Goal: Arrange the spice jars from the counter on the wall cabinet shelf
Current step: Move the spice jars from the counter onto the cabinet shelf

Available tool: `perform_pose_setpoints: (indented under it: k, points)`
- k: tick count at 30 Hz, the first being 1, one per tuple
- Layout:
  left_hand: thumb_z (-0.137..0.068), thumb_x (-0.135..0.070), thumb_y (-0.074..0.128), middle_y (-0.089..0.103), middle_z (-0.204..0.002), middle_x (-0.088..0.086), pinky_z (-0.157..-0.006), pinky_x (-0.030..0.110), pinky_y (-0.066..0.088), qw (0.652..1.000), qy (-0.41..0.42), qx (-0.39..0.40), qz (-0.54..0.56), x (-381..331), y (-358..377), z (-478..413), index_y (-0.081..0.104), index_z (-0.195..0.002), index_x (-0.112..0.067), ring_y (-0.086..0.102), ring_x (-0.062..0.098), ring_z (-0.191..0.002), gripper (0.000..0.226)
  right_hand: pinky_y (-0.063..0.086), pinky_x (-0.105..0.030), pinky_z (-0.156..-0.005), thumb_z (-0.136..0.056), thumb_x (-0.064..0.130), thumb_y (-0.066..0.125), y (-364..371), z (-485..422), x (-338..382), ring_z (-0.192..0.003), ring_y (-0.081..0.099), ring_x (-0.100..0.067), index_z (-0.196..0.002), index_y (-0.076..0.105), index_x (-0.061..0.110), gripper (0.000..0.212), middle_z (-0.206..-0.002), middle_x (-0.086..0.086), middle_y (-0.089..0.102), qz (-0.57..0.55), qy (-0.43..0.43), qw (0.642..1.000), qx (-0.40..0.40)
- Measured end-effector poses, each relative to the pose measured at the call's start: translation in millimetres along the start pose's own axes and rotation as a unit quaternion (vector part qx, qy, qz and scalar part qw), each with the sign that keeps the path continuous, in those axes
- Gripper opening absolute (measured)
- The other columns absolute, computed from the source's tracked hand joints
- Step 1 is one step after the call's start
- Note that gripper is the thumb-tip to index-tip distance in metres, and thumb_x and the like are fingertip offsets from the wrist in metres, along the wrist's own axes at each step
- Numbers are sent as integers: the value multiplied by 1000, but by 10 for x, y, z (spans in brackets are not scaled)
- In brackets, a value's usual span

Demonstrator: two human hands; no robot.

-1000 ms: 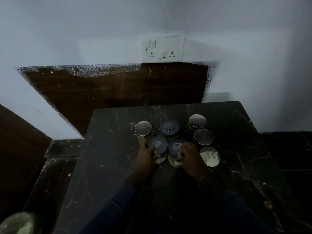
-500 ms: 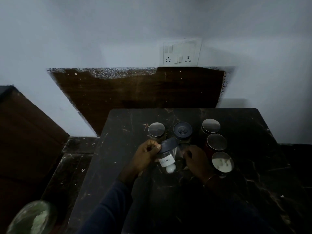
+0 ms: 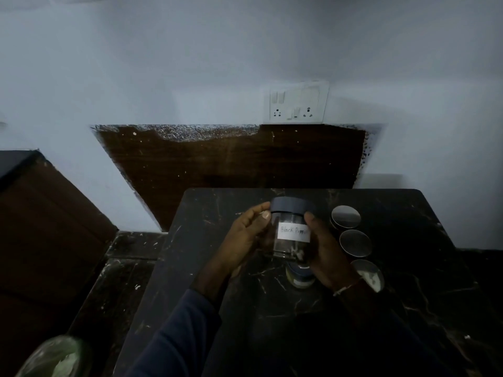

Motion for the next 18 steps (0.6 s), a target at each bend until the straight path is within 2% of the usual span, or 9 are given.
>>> perform_pose_setpoints:
  k: [3, 5, 8, 10, 12, 14, 16, 18]
  points:
    - [-92, -26, 53, 61, -128, 12, -93, 44, 52, 1000, -27, 15, 3, 46, 17, -14, 48, -134, -17, 61, 29, -114, 43, 57, -43, -78, -55, 62, 81, 28, -66, 11, -96, 68, -31, -128, 55, 9, 95, -113, -19, 67, 9, -10, 1000, -10]
    - [-90, -27, 54, 62, -126, 11, -92, 44, 53, 999, -31, 17, 4, 71, 2, -19, 48, -134, -18, 62, 30, -113, 45, 56, -44, -78, -64, 60, 76, 45, -65, 12, -97, 66, -33, -128, 55, 10, 84, -113, -19, 67, 22, -17, 1000, -5]
    - [-87, -27, 57, 64, -121, 10, -93, 45, 50, 999, -31, 20, -10, 122, -21, -10, 50, -131, -16, 63, 28, -108, 45, 59, -34, -73, -88, 37, 61, 58, -68, -59, -98, 65, -31, -129, 52, 7, 52, -115, -21, 65, 45, 1, 999, -21]
    - [-88, -18, 59, 66, -115, 6, -87, 37, 55, 999, -39, 17, -25, 213, -69, -7, 52, -127, -15, 66, 21, -101, 39, 58, -26, -70, -92, 20, 54, 31, -87, -169, -96, 69, -23, -126, 53, 6, 37, -113, -14, 66, 85, 14, 996, -17]
    - [-85, -11, 65, 68, -111, -2, -81, 27, 57, 996, -50, 8, -69, 350, -159, 2, 52, -123, -19, 68, 12, -98, 41, 57, -24, -74, -93, 8, 53, -26, -96, -261, -99, 70, -16, -122, 56, 12, 29, -114, -8, 67, 148, 46, 988, -18]
    - [-76, -10, 75, 65, -115, -3, -78, 21, 56, 990, -63, -8, -129, 541, -292, 9, 48, -125, -20, 66, 8, -99, 56, 57, -30, -87, -90, 6, 60, -126, -89, -384, -109, 66, -18, -128, 54, 14, 38, -120, -6, 66, 221, 75, 972, -10]
    - [-64, -12, 85, 60, -122, -2, -80, 19, 55, 974, -66, -26, -213, 788, -422, 23, 43, -125, -21, 62, 5, -106, 75, 50, -41, -100, -81, 11, 72, -220, -68, -525, -122, 58, -23, -138, 45, 16, 63, -131, -6, 61, 324, 100, 941, 1]
    - [-52, -24, 91, 58, -123, -2, -88, 26, 54, 953, -63, -38, -293, 1028, -479, 47, 38, -121, -25, 60, 10, -110, 87, 47, -34, -102, -79, 1, 71, -257, -58, -652, -127, 54, -24, -143, 40, 11, 72, -137, -10, 56, 400, 111, 910, 5]
Point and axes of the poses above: each hand's wrist, its own z-axis away from the middle knuckle, its own y-axis out of the palm, x = y × z, the point moved 4 cm from there along -z, towards the middle knuckle
